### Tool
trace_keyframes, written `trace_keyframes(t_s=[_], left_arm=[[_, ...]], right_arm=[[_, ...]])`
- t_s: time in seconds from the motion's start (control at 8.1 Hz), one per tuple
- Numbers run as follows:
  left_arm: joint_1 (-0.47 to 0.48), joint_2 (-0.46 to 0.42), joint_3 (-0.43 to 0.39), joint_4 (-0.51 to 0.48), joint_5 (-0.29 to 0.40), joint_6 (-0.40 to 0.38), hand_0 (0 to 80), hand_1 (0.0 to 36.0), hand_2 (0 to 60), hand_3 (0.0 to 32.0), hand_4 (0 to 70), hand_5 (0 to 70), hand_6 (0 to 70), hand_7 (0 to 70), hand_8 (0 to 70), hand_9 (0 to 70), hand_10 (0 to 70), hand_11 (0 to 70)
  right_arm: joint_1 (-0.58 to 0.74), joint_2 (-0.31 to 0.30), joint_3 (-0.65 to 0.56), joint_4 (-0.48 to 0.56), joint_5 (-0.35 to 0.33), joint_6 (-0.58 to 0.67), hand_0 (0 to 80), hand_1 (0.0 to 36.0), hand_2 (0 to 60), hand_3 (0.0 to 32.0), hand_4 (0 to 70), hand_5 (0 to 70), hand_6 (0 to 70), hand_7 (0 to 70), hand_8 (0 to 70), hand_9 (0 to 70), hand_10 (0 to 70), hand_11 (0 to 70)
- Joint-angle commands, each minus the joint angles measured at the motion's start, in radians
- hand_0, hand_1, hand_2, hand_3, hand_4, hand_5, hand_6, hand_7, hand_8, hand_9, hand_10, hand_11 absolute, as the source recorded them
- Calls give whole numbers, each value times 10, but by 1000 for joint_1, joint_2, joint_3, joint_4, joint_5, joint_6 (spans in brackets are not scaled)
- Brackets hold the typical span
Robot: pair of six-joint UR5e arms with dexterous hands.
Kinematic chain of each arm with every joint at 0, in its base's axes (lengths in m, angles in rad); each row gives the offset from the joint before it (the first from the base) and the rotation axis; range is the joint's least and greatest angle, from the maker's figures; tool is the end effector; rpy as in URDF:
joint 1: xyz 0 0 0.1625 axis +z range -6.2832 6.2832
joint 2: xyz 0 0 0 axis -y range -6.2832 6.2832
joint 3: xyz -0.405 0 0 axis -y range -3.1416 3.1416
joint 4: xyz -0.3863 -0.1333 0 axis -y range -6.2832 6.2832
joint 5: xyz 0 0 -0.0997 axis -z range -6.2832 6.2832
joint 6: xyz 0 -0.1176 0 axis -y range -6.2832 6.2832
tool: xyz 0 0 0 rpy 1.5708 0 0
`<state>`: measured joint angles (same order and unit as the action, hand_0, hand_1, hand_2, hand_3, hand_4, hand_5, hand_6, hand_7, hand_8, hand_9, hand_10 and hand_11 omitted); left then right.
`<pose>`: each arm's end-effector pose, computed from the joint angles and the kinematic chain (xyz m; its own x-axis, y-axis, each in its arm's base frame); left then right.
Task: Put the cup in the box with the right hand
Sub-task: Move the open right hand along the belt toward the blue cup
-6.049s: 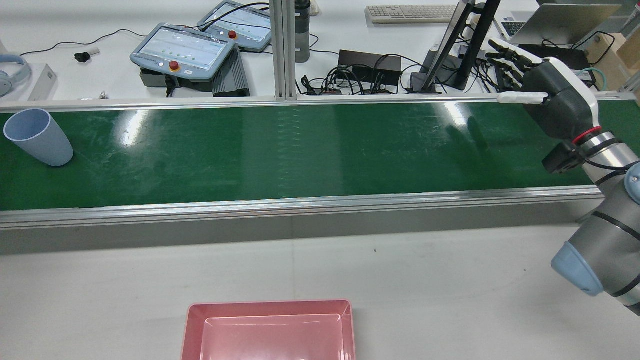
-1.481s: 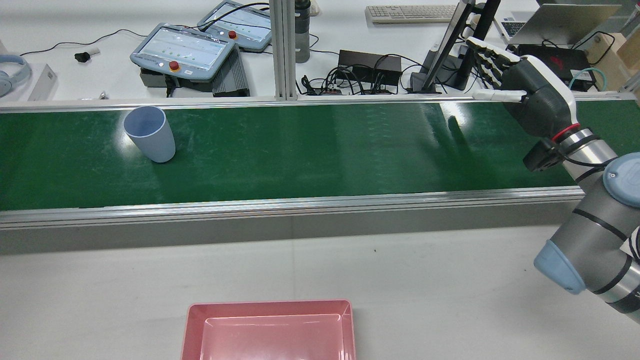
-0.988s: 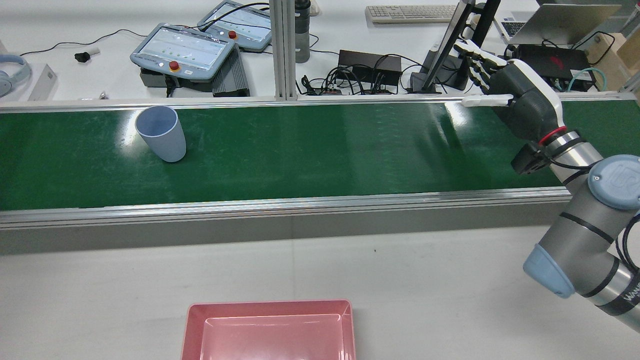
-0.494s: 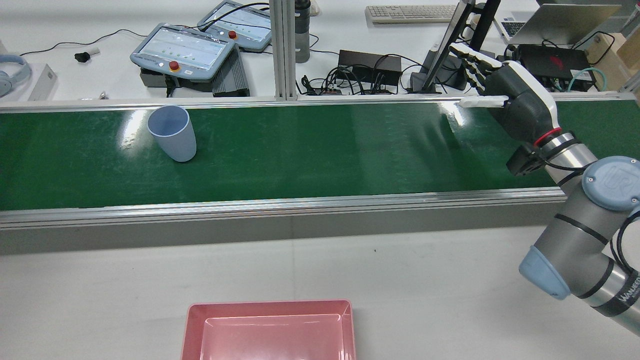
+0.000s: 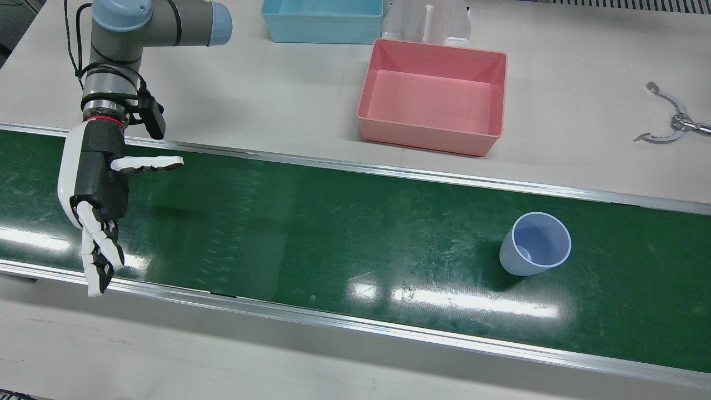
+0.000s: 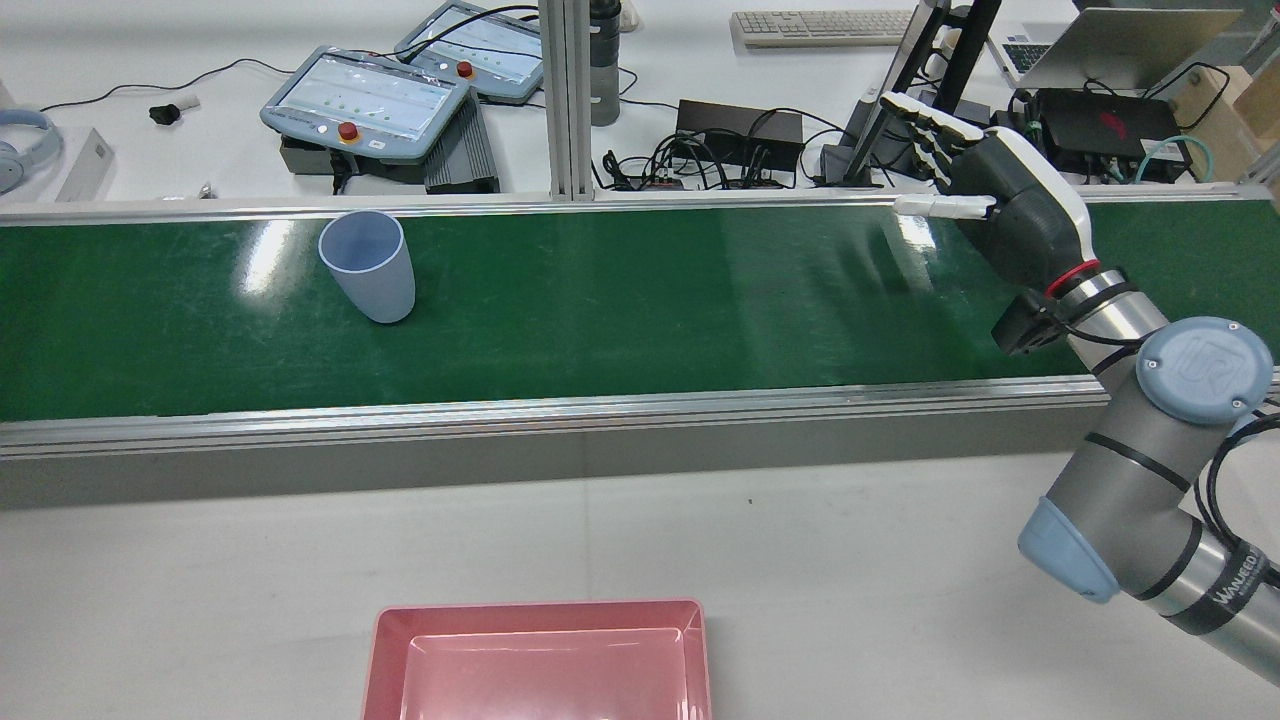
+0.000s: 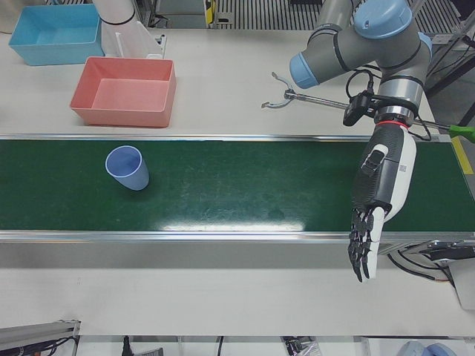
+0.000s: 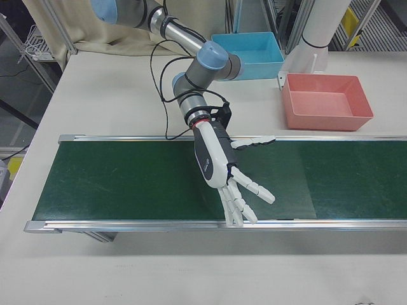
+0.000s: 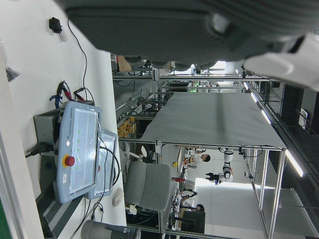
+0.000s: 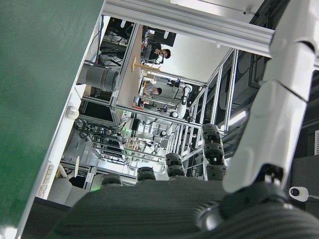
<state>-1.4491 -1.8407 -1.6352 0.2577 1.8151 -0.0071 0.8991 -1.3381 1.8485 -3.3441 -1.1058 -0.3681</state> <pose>-0.0319 -0.6026 0.5168 -0.9338 -0.3577 -0.0114 -0.0159 0.0734 -0.9972 -0.2034 -0.5548 0.4310 -0.9688 0.1215 0.2161 -0.1715 0.3011 -0.9380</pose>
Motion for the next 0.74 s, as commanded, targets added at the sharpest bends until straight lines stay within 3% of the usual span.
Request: trace_keyframes(t_s=[0.0, 0.25, 0.62], left_arm=[[-1, 1, 1, 0, 0, -1, 0, 0, 0, 0, 0, 0, 0, 0, 0, 0, 0, 0], [-1, 0, 1, 0, 0, 1, 0, 0, 0, 0, 0, 0, 0, 0, 0, 0, 0, 0], [-1, 0, 0, 0, 0, -1, 0, 0, 0, 0, 0, 0, 0, 0, 0, 0, 0, 0]], right_arm=[[-22, 23, 0, -1, 3, 0, 488, 183, 46, 0, 0, 48, 40, 124, 9, 46, 0, 0], [-29, 31, 0, -26, 3, 3, 489, 184, 42, 0, 0, 48, 40, 123, 8, 44, 0, 0], [-17, 49, 63, -207, -2, 3, 490, 187, 43, 0, 0, 46, 39, 132, 0, 29, 0, 0]])
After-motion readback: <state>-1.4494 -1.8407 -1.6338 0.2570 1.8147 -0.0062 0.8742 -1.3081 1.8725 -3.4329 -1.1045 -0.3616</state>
